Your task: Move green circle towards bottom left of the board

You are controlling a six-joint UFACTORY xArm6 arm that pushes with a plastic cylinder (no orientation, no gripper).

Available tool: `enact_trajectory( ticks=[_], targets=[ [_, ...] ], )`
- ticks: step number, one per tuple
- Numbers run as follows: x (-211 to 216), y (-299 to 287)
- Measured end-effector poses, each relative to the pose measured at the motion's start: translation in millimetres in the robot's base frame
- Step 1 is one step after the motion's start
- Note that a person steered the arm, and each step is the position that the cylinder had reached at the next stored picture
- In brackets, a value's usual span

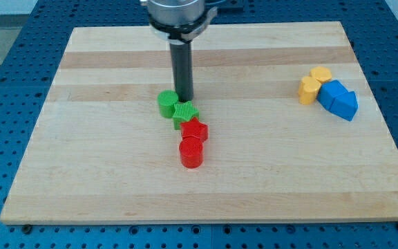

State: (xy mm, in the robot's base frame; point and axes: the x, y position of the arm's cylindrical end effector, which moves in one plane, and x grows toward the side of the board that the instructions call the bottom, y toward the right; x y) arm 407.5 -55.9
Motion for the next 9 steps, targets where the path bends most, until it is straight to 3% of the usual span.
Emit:
enact_trajectory(
  ticks=[2,5,8,9],
  targets=[
    [57,-50],
    [74,-152],
    [153,-170],
    [156,-164]
  ],
)
